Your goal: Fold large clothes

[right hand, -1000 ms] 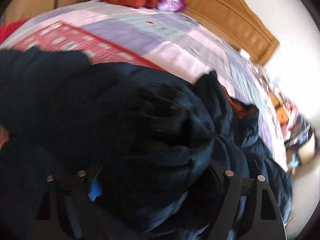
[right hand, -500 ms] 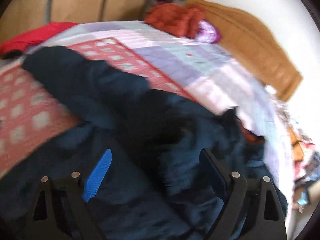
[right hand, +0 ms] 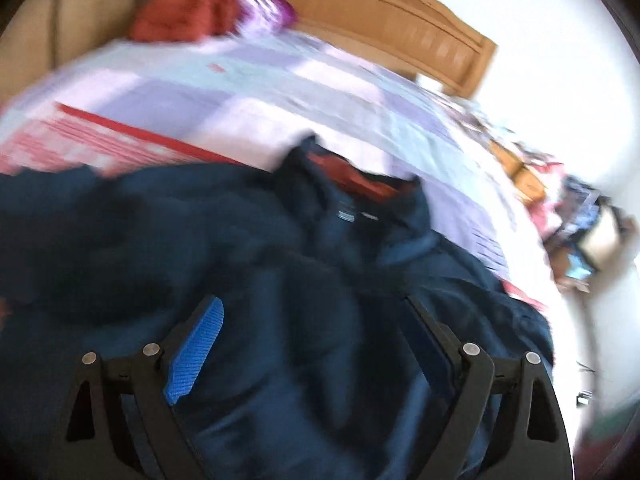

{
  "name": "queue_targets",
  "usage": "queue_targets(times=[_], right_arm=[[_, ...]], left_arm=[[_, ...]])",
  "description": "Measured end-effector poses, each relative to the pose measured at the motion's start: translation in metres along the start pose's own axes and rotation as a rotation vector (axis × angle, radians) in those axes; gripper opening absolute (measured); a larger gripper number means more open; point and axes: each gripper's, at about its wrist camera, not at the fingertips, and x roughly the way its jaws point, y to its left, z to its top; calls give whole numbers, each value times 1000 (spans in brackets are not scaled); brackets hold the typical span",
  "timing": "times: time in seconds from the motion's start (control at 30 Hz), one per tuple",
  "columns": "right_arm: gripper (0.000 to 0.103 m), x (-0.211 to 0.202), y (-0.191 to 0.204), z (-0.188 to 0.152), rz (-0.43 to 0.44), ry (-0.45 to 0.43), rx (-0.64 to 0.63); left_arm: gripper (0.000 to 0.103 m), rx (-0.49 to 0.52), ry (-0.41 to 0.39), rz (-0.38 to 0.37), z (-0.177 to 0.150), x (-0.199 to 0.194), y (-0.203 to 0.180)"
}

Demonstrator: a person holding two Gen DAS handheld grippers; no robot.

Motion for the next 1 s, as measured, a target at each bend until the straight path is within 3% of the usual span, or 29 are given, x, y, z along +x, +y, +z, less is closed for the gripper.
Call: queue_targets(times=[0.1, 0.2, 0.3, 0.37, 0.4, 0.53, 0.63, 0.77, 0.9, 1.0], right_arm=[[92, 24, 17, -7, 85, 82, -35], [89, -3, 58, -24, 80, -27, -244], [89, -32, 66, -39, 179, -129, -365], [89, -41, 35, -36, 313, -128, -270], [89, -42, 17, -36, 319, -126, -210], [89, -39, -79, -42, 226, -139, -5], [89, -23, -137, -52, 139, -104, 35], [89, 1, -195, -66, 106, -47, 111], [90, 30, -244, -99, 89, 32, 234], [93, 59, -292, -141, 204, 123, 415]], left_arm=[[103, 14, -2, 7, 1, 0, -1], [103, 10, 1, 12, 5, 4, -3], [103, -1, -6, 8, 17, 10, -6], [103, -1, -24, 2, 31, 14, -12], [103, -1, -35, -3, 38, 16, -15], [103, -8, -82, -39, 77, 26, -35], [103, 10, -122, -68, 110, 38, -62], [103, 46, -159, -99, 150, 60, -110], [103, 80, -129, -90, 179, 101, -151], [103, 94, 35, 14, 172, 159, -157]])
